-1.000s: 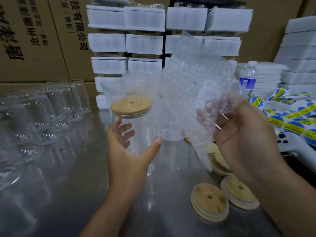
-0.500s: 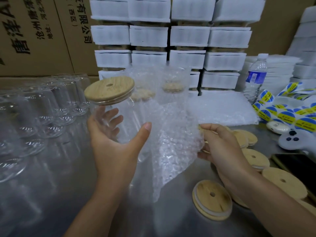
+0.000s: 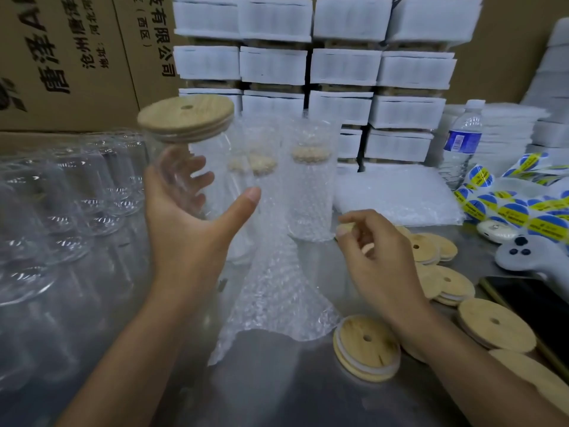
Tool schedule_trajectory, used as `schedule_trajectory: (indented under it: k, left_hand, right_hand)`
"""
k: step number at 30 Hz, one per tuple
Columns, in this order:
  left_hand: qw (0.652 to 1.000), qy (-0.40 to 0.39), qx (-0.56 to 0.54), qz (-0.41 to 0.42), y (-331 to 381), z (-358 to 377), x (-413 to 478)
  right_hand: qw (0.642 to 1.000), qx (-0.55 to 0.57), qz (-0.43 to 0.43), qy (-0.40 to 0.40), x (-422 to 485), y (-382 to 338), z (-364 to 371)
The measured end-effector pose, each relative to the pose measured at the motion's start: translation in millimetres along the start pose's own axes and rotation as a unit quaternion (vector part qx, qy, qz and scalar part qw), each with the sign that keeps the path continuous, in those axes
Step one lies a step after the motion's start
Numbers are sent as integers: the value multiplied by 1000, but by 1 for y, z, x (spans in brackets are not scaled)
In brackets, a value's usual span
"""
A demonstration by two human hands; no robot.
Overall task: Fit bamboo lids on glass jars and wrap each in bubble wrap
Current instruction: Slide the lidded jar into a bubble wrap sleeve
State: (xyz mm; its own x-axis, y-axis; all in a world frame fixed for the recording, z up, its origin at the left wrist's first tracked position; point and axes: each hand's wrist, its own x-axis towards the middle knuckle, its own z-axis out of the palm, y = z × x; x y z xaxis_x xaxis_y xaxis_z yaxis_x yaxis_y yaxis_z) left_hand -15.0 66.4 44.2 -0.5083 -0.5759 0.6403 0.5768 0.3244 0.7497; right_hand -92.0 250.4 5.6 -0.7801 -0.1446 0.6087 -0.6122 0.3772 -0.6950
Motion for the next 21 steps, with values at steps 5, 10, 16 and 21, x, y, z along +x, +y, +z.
schedule_trajectory:
  k: [5, 10, 16, 21]
  left_hand:
    - [998, -58, -25, -11, 23, 17, 3]
    - [986, -163, 1, -35, 40, 49, -9]
    - [967, -232, 16, -108, 30, 76, -24]
    - [929, -318, 69, -175, 18, 65, -27]
  right_hand:
    - [987, 59, -90, -117, -16, -18, 5]
    - [977, 149, -80, -126, -23, -26, 8]
    - [969, 234, -7, -77, -10, -23, -3]
    - [977, 205, 30, -52, -1, -16, -5]
